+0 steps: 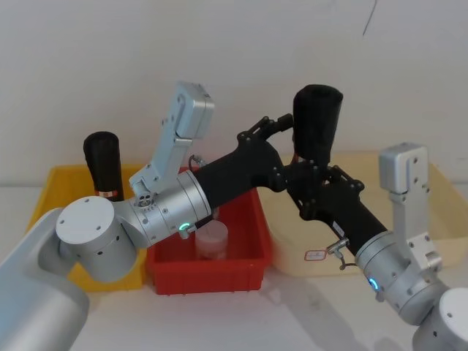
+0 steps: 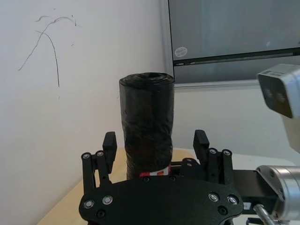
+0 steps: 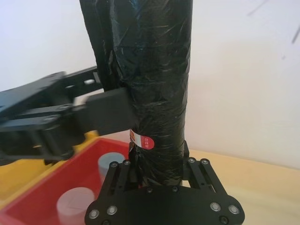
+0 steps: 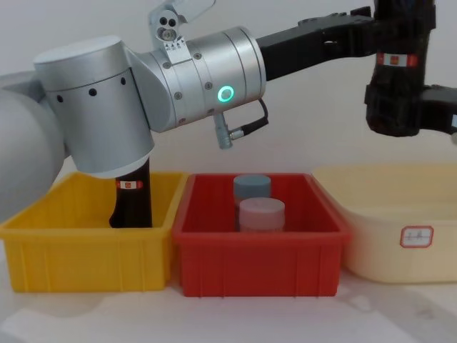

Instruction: Pick up the garbage bag with the one hand and transfer it to the other hand.

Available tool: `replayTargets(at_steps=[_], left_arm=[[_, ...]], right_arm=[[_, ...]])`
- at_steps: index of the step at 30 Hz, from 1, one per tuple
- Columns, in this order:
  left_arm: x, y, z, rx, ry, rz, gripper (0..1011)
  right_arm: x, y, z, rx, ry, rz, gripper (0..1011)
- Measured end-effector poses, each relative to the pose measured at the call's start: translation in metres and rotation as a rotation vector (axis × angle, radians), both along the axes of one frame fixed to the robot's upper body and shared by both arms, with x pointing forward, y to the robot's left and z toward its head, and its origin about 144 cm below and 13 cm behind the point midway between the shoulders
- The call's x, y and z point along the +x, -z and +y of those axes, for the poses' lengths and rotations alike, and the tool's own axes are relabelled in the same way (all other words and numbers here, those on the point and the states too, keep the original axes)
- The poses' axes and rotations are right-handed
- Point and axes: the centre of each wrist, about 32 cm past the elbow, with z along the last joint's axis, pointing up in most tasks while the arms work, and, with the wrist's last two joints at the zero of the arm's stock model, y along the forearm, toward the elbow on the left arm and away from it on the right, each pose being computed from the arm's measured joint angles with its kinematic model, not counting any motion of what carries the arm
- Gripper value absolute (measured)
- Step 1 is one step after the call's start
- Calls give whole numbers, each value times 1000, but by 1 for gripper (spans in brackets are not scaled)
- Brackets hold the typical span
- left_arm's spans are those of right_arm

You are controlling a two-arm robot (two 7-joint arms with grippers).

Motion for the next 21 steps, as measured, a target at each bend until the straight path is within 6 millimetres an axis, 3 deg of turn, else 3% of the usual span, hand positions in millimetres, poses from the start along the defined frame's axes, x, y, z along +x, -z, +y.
replayTargets(at_steps=[21], left_arm=[[0, 0, 0, 0, 0, 0, 1002]], right_arm=[[26, 1, -23, 44, 199, 71, 477]])
